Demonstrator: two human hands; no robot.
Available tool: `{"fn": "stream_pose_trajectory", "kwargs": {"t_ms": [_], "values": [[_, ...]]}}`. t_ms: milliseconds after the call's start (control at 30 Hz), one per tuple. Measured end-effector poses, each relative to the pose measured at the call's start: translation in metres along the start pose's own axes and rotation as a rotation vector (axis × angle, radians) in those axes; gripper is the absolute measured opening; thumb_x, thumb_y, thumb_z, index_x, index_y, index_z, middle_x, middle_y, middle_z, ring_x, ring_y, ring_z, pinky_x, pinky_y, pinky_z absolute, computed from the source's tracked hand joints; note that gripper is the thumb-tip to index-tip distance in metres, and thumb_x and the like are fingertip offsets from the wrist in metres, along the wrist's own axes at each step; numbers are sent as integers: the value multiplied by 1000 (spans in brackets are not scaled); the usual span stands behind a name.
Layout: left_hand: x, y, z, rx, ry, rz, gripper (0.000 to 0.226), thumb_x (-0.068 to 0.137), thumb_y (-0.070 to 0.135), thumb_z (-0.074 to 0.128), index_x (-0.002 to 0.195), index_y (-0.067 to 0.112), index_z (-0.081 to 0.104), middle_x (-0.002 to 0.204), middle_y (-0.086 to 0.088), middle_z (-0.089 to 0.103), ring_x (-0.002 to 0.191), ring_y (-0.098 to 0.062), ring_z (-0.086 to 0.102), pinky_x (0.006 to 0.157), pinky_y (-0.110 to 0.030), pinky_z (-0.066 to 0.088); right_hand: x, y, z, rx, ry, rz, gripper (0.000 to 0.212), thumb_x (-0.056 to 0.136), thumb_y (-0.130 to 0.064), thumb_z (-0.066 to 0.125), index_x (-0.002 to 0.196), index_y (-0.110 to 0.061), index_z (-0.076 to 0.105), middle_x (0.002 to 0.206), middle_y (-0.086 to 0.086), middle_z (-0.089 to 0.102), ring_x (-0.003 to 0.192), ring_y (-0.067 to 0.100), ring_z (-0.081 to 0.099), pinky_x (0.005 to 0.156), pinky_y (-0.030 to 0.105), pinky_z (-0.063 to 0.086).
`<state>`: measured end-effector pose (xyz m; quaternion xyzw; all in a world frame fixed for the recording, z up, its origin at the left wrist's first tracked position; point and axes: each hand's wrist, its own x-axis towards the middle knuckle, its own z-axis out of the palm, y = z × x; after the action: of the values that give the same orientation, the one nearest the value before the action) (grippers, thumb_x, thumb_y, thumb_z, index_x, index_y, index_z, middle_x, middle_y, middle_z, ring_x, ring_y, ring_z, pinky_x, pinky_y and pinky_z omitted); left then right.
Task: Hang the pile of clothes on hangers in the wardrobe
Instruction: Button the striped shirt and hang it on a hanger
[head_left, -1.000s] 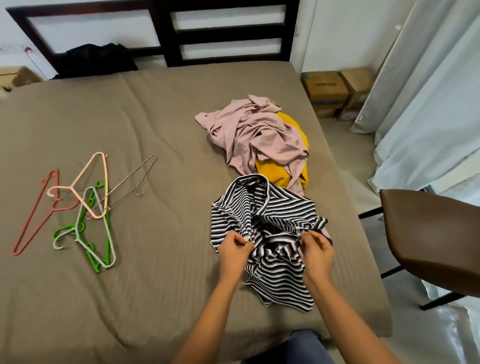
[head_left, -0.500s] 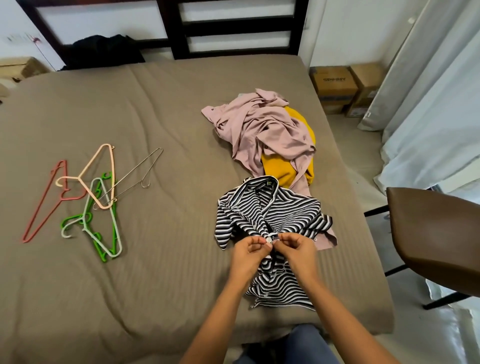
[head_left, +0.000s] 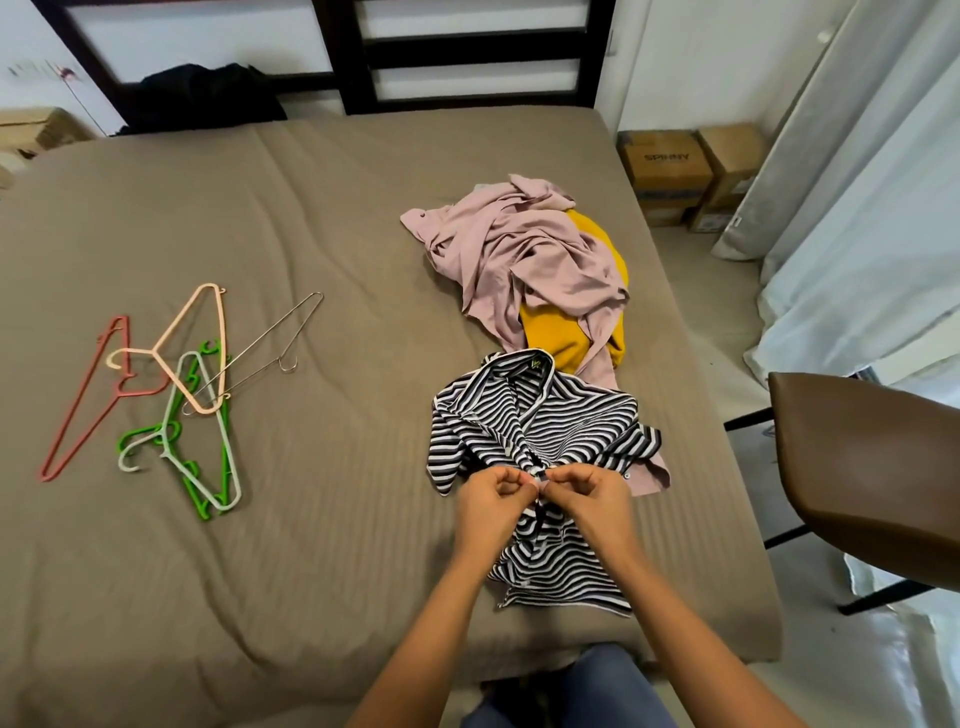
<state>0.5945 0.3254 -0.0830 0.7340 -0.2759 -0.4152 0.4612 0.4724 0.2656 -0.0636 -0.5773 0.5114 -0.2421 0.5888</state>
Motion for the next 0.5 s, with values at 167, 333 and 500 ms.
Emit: {"fn": "stream_pose_trajectory", "kwargs": {"t_ms": [167, 333, 500], "values": [[3, 0, -1, 76, 48, -16, 21, 76, 13, 76, 64, 27, 65, 62, 8, 67, 57, 2, 59, 63, -15, 50, 4, 1, -1, -59, -39, 9, 16, 84, -1, 64, 81, -14, 74, 73, 2, 73, 67, 13, 67, 66, 28, 55], [6, -4, 9, 82, 119, -88, 20, 74, 18, 74, 59, 28, 65, 61, 7, 68, 60, -7, 65, 67, -27, 54, 7, 1, 4, -54, 22, 80, 16, 78, 2, 69, 75, -14, 72, 63, -1, 71, 60, 9, 66, 62, 25, 55], [5, -3, 15, -171, 103, -192, 14, 76, 24, 72, 64, 18, 72, 54, 4, 63, 51, -9, 54, 56, -25, 44, 4, -1, 12, -207, 128, -29, 5, 77, -8, 73, 78, -13, 74, 67, -7, 71, 62, 1, 65, 59, 9, 48]]}}
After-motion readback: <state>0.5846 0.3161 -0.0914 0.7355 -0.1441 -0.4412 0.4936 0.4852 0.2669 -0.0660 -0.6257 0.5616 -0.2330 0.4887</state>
